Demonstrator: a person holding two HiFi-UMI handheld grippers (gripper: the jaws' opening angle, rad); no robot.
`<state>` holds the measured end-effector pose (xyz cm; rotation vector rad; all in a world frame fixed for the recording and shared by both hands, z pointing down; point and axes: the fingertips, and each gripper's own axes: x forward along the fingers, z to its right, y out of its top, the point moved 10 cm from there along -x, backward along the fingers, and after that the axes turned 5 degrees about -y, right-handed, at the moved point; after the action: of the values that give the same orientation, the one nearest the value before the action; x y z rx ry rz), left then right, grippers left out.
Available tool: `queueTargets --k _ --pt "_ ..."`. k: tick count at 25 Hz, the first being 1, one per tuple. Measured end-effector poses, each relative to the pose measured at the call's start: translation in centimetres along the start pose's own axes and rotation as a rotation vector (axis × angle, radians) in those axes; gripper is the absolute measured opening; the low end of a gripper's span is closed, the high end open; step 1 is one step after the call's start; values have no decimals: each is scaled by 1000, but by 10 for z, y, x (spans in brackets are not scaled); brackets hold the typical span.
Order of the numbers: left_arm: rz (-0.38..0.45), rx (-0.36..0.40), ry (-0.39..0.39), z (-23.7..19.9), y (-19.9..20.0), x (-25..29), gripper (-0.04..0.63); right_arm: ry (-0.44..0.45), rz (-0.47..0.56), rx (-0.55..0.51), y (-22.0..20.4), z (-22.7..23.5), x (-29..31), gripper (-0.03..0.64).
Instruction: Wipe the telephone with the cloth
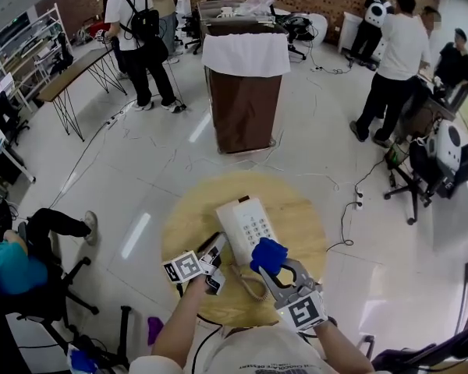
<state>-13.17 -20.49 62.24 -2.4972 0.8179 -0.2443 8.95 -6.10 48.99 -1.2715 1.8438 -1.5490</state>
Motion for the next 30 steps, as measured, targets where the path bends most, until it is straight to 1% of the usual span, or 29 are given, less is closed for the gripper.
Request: queueTargets --k 5,8,11,15,16,17,20,22,25,27,30 --pt "39 197 -22 53 2 -13 87 -7 34 49 9 -1 -7 71" --pt "64 296 -30 87 -1 -22 71 -11 67 70 15 -2 -14 71" --pt "82 381 -40 123 -7 -31 69 -15 92 96 23 -3 -23 71" --pt "99 508 -45 169 -20 -42 68 -12 104 165 36 -4 -41 71" --pt "105 541 -40 179 -24 -44 44 -12 110 179 39 -3 -46 71" --pt "109 572 -37 189 -28 -45 34 -12 116 187 42 -3 -50 71" --pt "114 642 -27 211 -41 -51 29 -16 127 195 46 -4 -63 69" --pt "103 688 -15 222 -50 -56 8 -21 132 207 47 -6 -71 69" --pt "88 750 -12 236 -62 -62 6 -29 138 214 45 -10 -82 69" --pt "86 783 -10 244 -68 -65 3 -31 136 215 46 -12 -89 69" --pt "85 805 2 254 -77 -70 2 -27 142 210 47 -16 -98 69"
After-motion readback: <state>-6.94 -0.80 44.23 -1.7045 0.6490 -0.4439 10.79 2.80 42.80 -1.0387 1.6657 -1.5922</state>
